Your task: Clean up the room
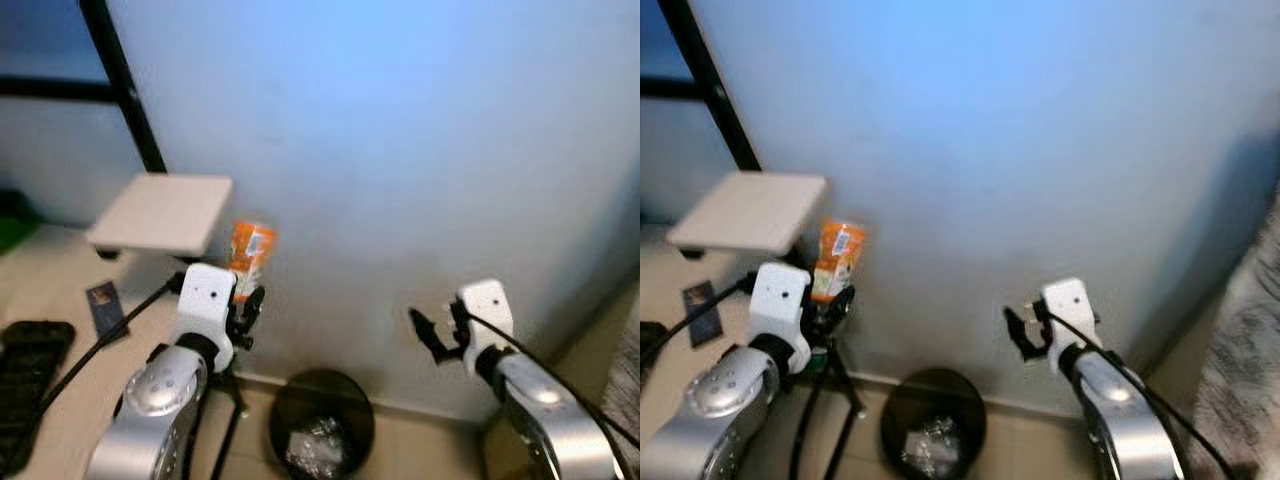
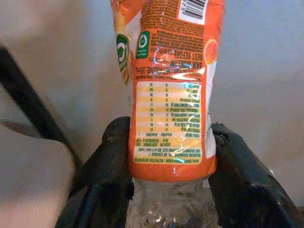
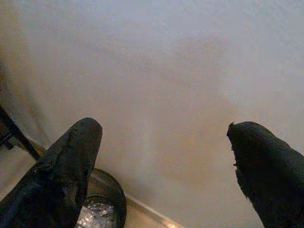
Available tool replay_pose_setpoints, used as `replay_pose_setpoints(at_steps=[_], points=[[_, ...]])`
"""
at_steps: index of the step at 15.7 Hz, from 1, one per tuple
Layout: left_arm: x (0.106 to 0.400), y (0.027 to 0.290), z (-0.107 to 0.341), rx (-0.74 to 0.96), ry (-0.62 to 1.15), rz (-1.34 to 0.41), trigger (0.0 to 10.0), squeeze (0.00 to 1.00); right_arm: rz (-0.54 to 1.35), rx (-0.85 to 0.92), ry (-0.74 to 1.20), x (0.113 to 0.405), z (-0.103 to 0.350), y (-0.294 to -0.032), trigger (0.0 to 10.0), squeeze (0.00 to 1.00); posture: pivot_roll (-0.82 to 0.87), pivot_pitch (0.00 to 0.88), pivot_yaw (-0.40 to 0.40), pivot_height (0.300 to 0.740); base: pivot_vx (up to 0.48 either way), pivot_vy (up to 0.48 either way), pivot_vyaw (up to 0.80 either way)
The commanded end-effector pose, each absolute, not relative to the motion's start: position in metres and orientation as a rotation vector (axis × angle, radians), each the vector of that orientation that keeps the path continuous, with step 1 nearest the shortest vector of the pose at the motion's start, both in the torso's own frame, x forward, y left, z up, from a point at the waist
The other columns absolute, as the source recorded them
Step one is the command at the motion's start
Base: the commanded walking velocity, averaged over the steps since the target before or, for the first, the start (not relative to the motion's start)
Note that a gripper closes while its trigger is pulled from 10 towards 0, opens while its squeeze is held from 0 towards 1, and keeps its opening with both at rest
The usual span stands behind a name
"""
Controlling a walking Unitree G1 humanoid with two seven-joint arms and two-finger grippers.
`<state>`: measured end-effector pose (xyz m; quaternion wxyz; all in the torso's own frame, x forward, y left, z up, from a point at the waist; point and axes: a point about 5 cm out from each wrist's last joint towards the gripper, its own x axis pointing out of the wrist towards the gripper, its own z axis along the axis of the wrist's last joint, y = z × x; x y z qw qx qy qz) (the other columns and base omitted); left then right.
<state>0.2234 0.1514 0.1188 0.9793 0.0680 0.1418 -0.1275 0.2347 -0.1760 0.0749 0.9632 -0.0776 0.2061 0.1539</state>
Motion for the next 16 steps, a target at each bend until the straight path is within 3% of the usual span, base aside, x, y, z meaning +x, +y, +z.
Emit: replay_pose_setpoints(at_steps=[1, 3, 5, 9, 15, 16], points=[[0.222, 0.154, 0.119, 0.160, 0.295, -0.265, 10.0, 0.00, 0.373, -0.151, 0.390, 0.237, 0.079, -0.166, 10.0, 0.00, 0.07, 0.000, 0.025, 0.740, 0.000, 0.000, 0.00], [0.227, 0.143, 0.109, 0.224, 0.334, -0.442, 10.0, 0.00, 0.561, -0.229, 0.416, 0.235, 0.082, -0.173, 10.0, 0.00, 0.06, 0.006, 0.031, 0.740, 0.000, 0.000, 0.00], [0.232, 0.141, 0.101, 0.259, 0.373, -0.506, 10.0, 0.00, 0.656, -0.274, 0.419, 0.233, 0.083, -0.175, 10.0, 0.00, 0.05, 0.012, 0.033, 0.740, 0.000, 0.000, 0.00], [0.270, 0.129, 0.075, 0.321, 0.434, -0.706, 10.0, 0.00, 0.994, -0.396, 0.462, 0.227, 0.090, -0.176, 10.0, 0.00, 0.00, 0.051, 0.027, 0.740, 0.000, 0.000, 0.00], [0.301, 0.103, 0.066, 0.297, 0.398, -0.788, 10.0, 0.00, 1.105, -0.419, 0.481, 0.224, 0.092, -0.172, 10.0, 0.00, -0.03, 0.086, 0.036, 0.740, 0.000, 0.000, 0.00], [0.311, 0.080, 0.061, 0.272, 0.386, -0.831, 10.0, 0.00, 1.127, -0.421, 0.485, 0.218, 0.095, -0.173, 10.0, 0.00, -0.07, 0.112, 0.064, 0.740, 0.000, 0.000, 0.00]])
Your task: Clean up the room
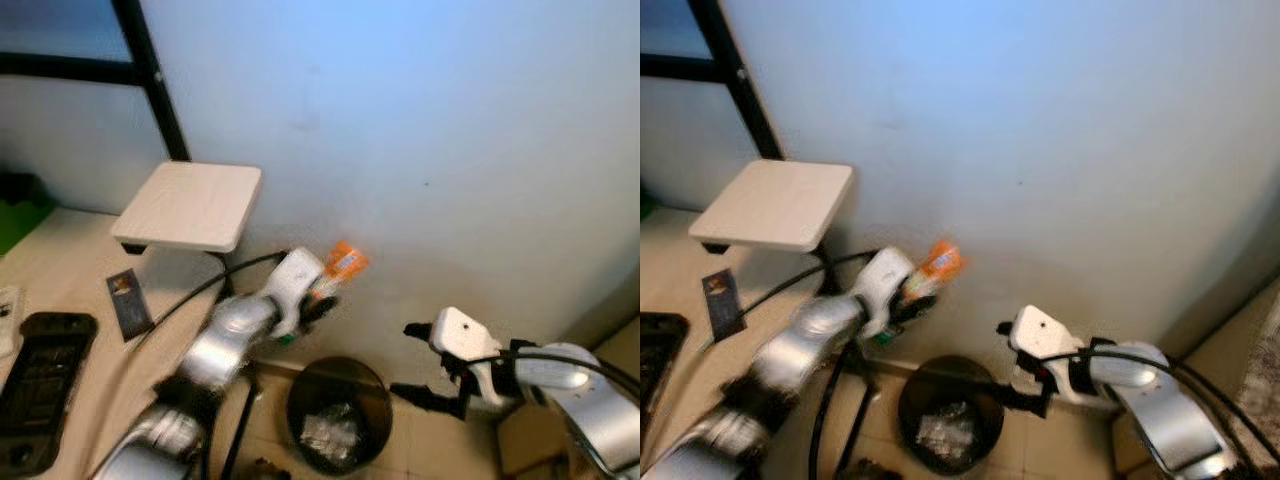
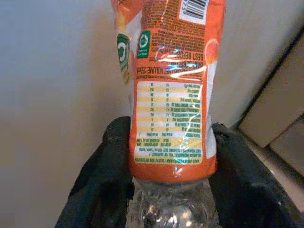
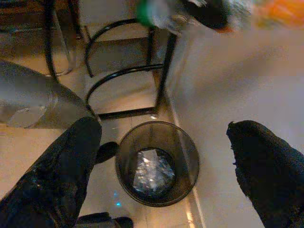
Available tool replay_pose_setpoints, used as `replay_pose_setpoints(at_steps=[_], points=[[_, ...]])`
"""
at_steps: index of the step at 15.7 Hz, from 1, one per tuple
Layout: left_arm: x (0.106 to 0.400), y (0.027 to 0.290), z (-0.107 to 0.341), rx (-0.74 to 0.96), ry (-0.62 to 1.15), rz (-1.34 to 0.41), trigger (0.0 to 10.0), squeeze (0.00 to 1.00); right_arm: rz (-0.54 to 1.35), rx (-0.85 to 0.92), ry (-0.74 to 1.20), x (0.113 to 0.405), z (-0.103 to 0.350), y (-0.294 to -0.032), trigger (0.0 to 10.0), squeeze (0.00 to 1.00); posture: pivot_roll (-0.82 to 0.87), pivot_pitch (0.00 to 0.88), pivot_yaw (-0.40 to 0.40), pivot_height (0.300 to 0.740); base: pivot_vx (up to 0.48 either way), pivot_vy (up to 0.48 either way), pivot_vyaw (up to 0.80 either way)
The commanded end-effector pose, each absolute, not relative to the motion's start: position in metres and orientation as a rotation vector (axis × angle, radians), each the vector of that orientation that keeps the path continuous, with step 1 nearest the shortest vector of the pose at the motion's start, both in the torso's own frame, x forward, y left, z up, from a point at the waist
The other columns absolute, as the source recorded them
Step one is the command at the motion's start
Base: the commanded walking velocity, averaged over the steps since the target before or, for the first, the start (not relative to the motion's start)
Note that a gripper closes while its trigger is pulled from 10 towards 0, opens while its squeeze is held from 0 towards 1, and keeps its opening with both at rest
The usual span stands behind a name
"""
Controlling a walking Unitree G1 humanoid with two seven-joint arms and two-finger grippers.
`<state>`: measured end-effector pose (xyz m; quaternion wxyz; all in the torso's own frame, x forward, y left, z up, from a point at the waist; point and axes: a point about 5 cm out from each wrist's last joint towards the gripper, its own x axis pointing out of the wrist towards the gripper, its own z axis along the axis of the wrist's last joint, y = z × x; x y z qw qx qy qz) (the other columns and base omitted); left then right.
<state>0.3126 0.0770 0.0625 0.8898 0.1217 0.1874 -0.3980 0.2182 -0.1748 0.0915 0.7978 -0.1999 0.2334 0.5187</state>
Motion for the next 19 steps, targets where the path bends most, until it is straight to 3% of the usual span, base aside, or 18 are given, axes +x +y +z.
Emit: replay_pose_setpoints(at_steps=[1, 8, 13, 19], points=[[0.313, 0.068, 0.058, 0.283, 0.388, -0.865, 10.0, 0.00, 1.127, -0.429, 0.488, 0.212, 0.097, -0.176, 10.0, 0.00, -0.09, 0.119, 0.077, 0.740, 0.000, 0.000, 0.00], [0.299, 0.030, 0.037, 0.309, 0.420, -1.021, 10.0, 0.00, 1.109, -0.444, 0.518, 0.187, 0.101, -0.184, 10.0, 0.00, -0.15, 0.148, 0.116, 0.740, 0.000, 0.000, 0.00], [0.307, 0.028, 0.040, 0.314, 0.392, -0.945, 10.0, 0.00, 1.181, -0.453, 0.556, 0.175, 0.102, -0.180, 10.0, 0.00, -0.16, 0.157, 0.109, 0.740, 0.000, 0.000, 0.00], [0.318, 0.045, 0.042, 0.393, 0.365, -0.842, 10.0, 0.00, 1.221, -0.449, 0.561, 0.178, 0.102, -0.177, 10.0, 0.00, -0.14, 0.154, 0.101, 0.740, 0.000, 0.000, 0.00]])
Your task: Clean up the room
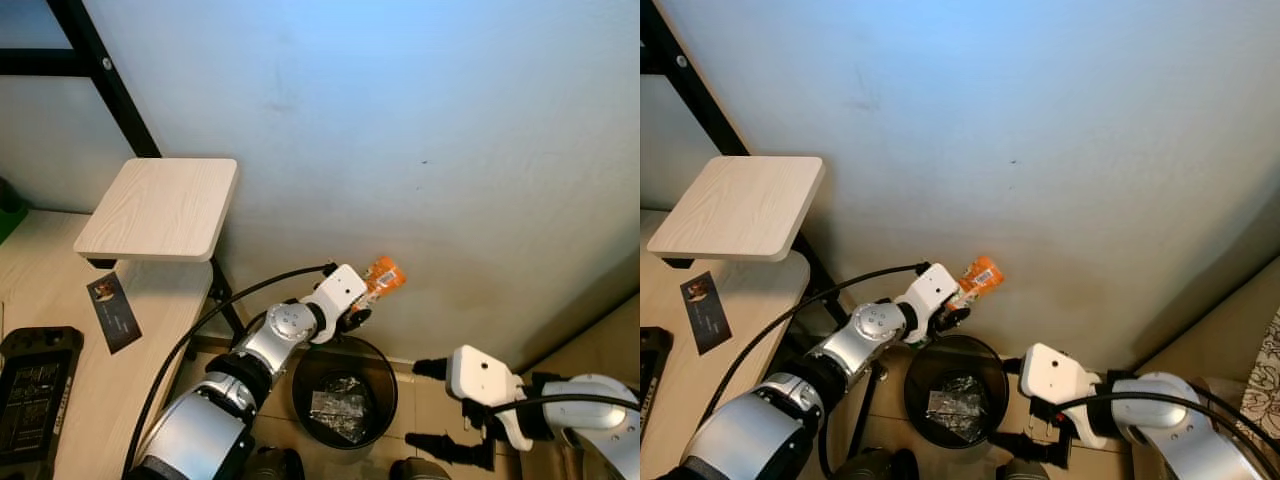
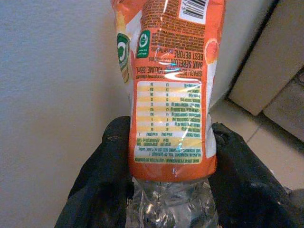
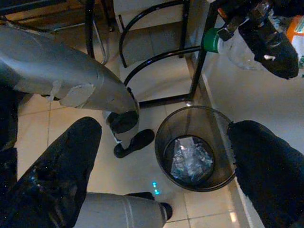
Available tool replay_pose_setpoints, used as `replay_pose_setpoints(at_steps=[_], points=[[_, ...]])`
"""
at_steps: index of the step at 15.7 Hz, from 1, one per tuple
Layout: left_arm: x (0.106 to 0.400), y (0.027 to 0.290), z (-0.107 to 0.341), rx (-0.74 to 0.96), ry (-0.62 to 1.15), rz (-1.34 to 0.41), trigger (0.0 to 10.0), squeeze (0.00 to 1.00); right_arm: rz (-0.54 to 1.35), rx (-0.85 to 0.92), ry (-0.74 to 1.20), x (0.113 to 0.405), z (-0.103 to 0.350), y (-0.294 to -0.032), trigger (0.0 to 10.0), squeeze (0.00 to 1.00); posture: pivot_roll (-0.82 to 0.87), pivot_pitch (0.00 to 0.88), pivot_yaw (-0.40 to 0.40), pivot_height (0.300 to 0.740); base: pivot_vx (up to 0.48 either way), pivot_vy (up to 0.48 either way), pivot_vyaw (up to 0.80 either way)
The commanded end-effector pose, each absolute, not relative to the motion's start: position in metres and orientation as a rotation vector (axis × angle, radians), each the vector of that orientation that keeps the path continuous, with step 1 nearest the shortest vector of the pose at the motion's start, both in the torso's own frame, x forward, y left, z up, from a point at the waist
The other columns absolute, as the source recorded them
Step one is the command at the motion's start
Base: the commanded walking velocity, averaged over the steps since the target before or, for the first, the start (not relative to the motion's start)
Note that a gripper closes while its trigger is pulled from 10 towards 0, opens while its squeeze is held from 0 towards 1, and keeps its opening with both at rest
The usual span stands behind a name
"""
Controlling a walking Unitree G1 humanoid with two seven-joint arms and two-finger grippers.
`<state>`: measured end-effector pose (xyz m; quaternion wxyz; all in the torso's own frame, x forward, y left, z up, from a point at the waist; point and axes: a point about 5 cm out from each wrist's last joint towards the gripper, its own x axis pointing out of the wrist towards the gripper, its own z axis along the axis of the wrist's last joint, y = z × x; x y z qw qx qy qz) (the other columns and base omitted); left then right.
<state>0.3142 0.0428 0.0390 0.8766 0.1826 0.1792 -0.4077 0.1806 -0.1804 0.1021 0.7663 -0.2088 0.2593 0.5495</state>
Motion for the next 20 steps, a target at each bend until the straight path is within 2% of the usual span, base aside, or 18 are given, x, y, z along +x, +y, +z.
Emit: replay_pose_setpoints(at_steps=[1, 2, 3, 4, 5, 6, 7, 20], points=[[0.3190, 0.0474, 0.0428, 0.397, 0.361, -0.836, 10.0, 0.00, 1.221, -0.445, 0.559, 0.1787, 0.1010, -0.1760, 10.0, 0.00, -0.13, 0.151, 0.100, 0.740, 0.000, 0.000, 0.00], [0.3199, 0.0496, 0.0430, 0.401, 0.360, -0.830, 10.0, 0.02, 1.225, -0.439, 0.558, 0.1788, 0.0994, -0.1744, 10.0, 0.00, -0.13, 0.150, 0.101, 0.740, 0.000, 0.000, 0.00], [0.3197, 0.0504, 0.0422, 0.402, 0.365, -0.827, 10.0, 0.25, 1.226, -0.437, 0.559, 0.1785, 0.0987, -0.1740, 10.0, 0.00, -0.13, 0.150, 0.102, 0.740, 0.000, 0.000, 0.00], [0.3194, 0.0505, 0.0417, 0.400, 0.369, -0.828, 10.0, 0.34, 1.226, -0.437, 0.559, 0.1785, 0.0985, -0.1738, 10.0, 0.00, -0.13, 0.150, 0.103, 0.740, 0.000, 0.000, 0.00], [0.3189, 0.0503, 0.0411, 0.401, 0.373, -0.832, 10.0, 0.62, 1.228, -0.437, 0.561, 0.1783, 0.0983, -0.1736, 10.0, 0.00, -0.13, 0.153, 0.104, 0.740, 0.000, 0.000, 0.00], [0.3187, 0.0500, 0.0408, 0.402, 0.372, -0.832, 10.0, 0.72, 1.230, -0.438, 0.563, 0.1779, 0.0983, -0.1738, 10.0, 0.00, -0.13, 0.153, 0.103, 0.740, 0.000, 0.000, 0.00], [0.3182, 0.0494, 0.0404, 0.397, 0.373, -0.831, 10.0, 1.00, 1.232, -0.440, 0.568, 0.1768, 0.0983, -0.1745, 10.0, 0.00, -0.13, 0.153, 0.103, 0.740, 0.000, 0.000, 0.00], [0.3171, 0.0514, 0.0372, 0.376, 0.392, -0.810, 10.0, 1.00, 1.263, -0.444, 0.604, 0.1714, 0.0983, -0.1782, 10.0, 0.00, -0.13, 0.163, 0.108, 0.740, 0.000, 0.000, 0.00]])
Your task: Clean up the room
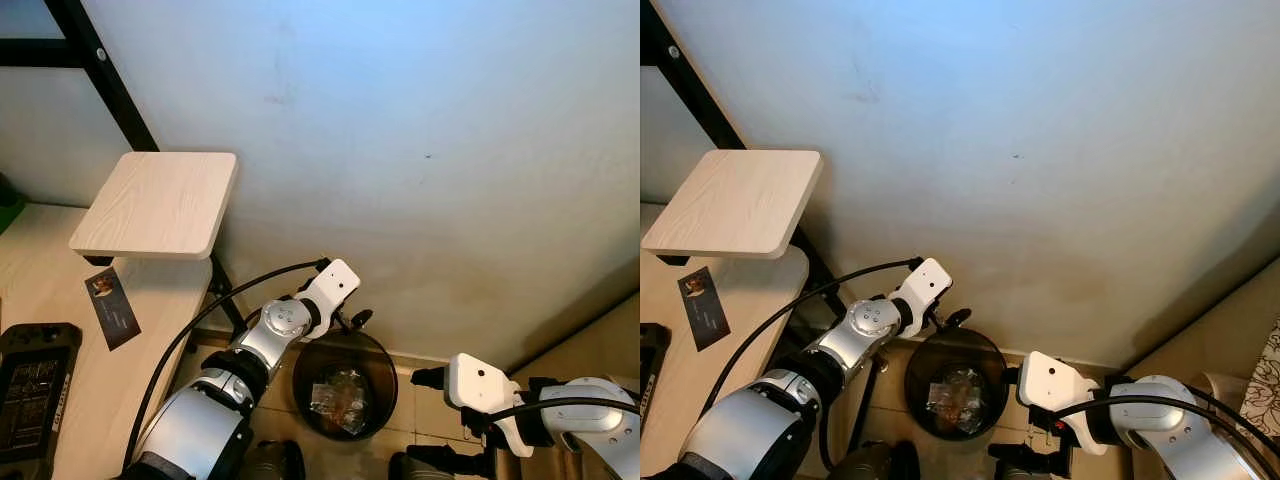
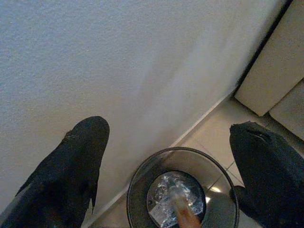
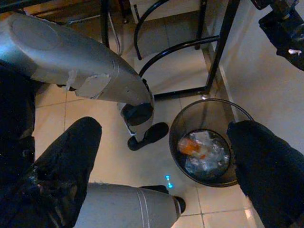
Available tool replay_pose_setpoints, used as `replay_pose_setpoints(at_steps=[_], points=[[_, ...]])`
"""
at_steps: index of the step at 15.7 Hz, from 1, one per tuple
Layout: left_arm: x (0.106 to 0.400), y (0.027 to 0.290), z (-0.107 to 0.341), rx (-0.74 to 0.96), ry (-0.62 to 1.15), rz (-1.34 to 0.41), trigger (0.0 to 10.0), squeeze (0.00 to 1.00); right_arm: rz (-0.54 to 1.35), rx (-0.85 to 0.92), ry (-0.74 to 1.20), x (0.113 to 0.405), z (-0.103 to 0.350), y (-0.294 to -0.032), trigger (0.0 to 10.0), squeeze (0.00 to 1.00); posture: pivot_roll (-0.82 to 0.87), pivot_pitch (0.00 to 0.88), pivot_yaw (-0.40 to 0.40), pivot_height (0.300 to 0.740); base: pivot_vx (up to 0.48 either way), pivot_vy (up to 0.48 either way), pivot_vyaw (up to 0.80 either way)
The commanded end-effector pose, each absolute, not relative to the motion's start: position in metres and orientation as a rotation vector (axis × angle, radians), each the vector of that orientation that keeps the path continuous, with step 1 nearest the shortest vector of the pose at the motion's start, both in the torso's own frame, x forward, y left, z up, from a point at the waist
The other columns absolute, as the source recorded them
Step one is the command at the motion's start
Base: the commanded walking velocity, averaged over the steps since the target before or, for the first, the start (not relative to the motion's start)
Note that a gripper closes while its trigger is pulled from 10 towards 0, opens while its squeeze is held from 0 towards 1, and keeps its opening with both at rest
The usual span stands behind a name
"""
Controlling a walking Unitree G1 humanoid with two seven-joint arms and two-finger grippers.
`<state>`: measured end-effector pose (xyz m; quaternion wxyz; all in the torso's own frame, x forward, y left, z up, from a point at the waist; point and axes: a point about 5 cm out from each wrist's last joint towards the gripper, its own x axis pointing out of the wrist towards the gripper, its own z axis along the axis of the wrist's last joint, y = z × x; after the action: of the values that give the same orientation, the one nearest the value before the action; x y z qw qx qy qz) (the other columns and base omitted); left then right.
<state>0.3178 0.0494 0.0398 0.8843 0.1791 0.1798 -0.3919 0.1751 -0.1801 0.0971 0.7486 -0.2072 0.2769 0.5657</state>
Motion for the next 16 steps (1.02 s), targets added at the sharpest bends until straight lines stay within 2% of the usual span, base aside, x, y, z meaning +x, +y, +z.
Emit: replay_pose_setpoints(at_steps=[1, 4, 5, 6, 8, 11, 12, 13, 14, 16], points=[[0.317, 0.052, 0.037, 0.376, 0.394, -0.809, 10.0, 1.00, 1.263, -0.445, 0.604, 0.171, 0.098, -0.178, 10.0, 0.00, -0.13, 0.162, 0.106, 0.740, 0.000, 0.000, 0.00], [0.318, 0.056, 0.038, 0.355, 0.382, -0.786, 10.0, 1.00, 1.252, -0.437, 0.598, 0.172, 0.098, -0.178, 10.0, 0.00, -0.12, 0.155, 0.108, 0.740, 0.000, 0.000, 0.00], [0.322, 0.061, 0.043, 0.282, 0.356, -0.750, 10.0, 1.00, 1.218, -0.406, 0.583, 0.173, 0.099, -0.178, 10.0, 0.00, -0.12, 0.146, 0.107, 0.740, 0.000, 0.000, 0.00], [0.326, 0.067, 0.048, 0.178, 0.333, -0.698, 10.0, 1.00, 1.145, -0.345, 0.562, 0.174, 0.101, -0.178, 10.0, 0.00, -0.10, 0.132, 0.107, 0.740, 0.000, 0.000, 0.00], [0.325, 0.075, 0.060, 0.085, 0.253, -0.665, 10.0, 1.00, 1.054, -0.243, 0.513, 0.171, 0.103, -0.176, 10.0, 0.00, -0.09, 0.113, 0.110, 0.740, 0.000, 0.000, 0.00], [0.306, 0.085, 0.078, 0.065, 0.161, -0.638, 10.0, 0.98, 0.863, -0.165, 0.466, 0.176, 0.097, -0.174, 10.0, 0.00, -0.06, 0.068, 0.111, 0.740, 0.000, 0.000, 0.00], [0.293, 0.090, 0.087, 0.079, 0.127, -0.612, 10.0, 0.69, 0.665, -0.141, 0.463, 0.187, 0.087, -0.175, 10.0, 0.00, -0.04, 0.043, 0.106, 0.740, 0.000, 0.000, 0.00], [0.288, 0.092, 0.089, 0.082, 0.125, -0.597, 10.0, 0.58, 0.599, -0.141, 0.463, 0.191, 0.084, -0.175, 10.0, 0.00, -0.04, 0.038, 0.104, 0.740, 0.000, 0.000, 0.00], [0.284, 0.095, 0.090, 0.087, 0.130, -0.583, 10.0, 0.00, 0.539, -0.140, 0.461, 0.194, 0.082, -0.174, 10.0, 0.00, -0.03, 0.026, 0.099, 0.740, 0.000, 0.000, 0.00], [0.270, 0.112, 0.093, 0.071, 0.189, -0.462, 10.0, 0.00, 0.296, -0.075, 0.458, 0.206, 0.076, -0.171, 10.0, 0.00, -0.02, 0.000, 0.082, 0.740, 0.000, 0.000, 0.00]])
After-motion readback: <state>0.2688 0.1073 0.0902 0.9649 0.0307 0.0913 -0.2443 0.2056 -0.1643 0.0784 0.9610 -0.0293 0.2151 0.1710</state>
